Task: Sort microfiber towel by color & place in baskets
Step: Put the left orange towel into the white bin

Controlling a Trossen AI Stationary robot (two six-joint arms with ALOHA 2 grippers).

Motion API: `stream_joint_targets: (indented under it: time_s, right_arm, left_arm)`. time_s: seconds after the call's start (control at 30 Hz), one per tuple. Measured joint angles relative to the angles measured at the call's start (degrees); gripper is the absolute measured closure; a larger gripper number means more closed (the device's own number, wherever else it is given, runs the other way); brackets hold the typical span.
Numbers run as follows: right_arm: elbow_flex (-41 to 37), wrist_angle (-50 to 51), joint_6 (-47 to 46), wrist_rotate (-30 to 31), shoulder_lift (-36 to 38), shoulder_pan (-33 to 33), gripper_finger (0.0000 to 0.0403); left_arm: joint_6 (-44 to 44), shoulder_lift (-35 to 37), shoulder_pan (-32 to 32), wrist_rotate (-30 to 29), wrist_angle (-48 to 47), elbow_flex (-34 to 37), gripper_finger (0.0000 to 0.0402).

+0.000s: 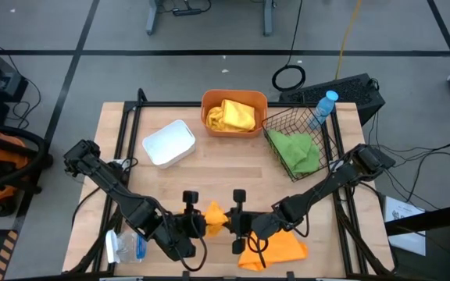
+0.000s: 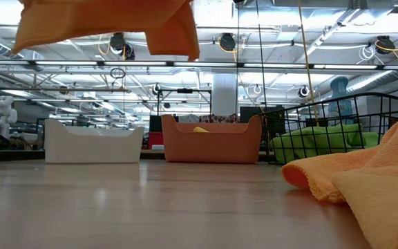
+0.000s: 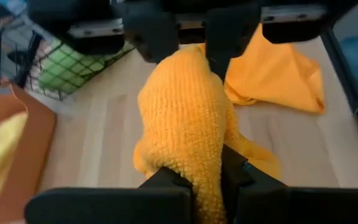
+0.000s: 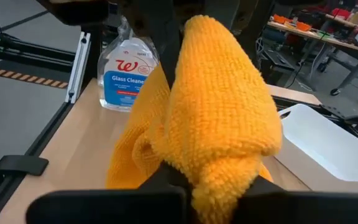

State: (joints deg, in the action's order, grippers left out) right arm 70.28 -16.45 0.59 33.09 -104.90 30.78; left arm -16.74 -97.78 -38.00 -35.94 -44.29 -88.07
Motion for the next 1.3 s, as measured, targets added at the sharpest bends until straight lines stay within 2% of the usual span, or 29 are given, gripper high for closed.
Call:
stream_joint_targets:
  time_s: [0.13, 0.23, 0.43, 0.63, 0.73, 0.87, 1.03, 1.17, 1.3]
  right_arm:
    - [0.0, 0.5, -0.1, 0.0, 0.0, 0.3, 0.0369]
    - [0.0, 1.0, -0.1, -0.1, 0.0, 0.9, 0.0372]
    - [0.0, 2.4, -0.4, -0.5, 0.0, 1.9, 0.0396]
    - [0.0, 2.6, -0.4, -0.6, 0.0, 2.6, 0.0395]
    - [0.0, 3.2, -0.4, -0.5, 0.0, 2.8, 0.0395]
    - [0.0, 5.2, -1.8, -0.4, 0.0, 2.8, 0.0395]
    - [0.0, 6.0, -1.9, -0.2, 0.0, 2.8, 0.0395]
    - [0.0, 5.9, -1.6, -0.2, 0.0, 2.8, 0.0395]
    - [0.0, 7.3, -1.5, -0.1, 0.0, 3.3, 0.0395]
  left_arm:
    - [-5.8, 0.0, -0.1, -0.1, -1.5, 0.0, 0.0344]
    - [-9.8, 0.0, -0.4, -0.8, -3.2, 0.0, 0.0287]
    - [-10.5, 0.0, -1.6, -2.4, -3.1, 0.0, 0.0161]
    - [-14.2, 0.0, -3.4, -2.6, -4.0, 0.0, 0.0086]
    - [-15.6, 0.0, -4.2, -2.9, -5.0, 0.0, 0.0069]
    - [-15.7, 0.0, -5.8, -6.7, -2.8, 0.0, 0.0059]
    - [-11.0, -1.6, -6.6, -12.1, 0.8, 0.0, 0.0058]
    - [-6.8, -5.2, -4.9, -11.3, 5.7, 0.0, 0.0058]
    - [-5.2, -8.5, -3.0, -11.3, 5.1, 0.0, 0.0061]
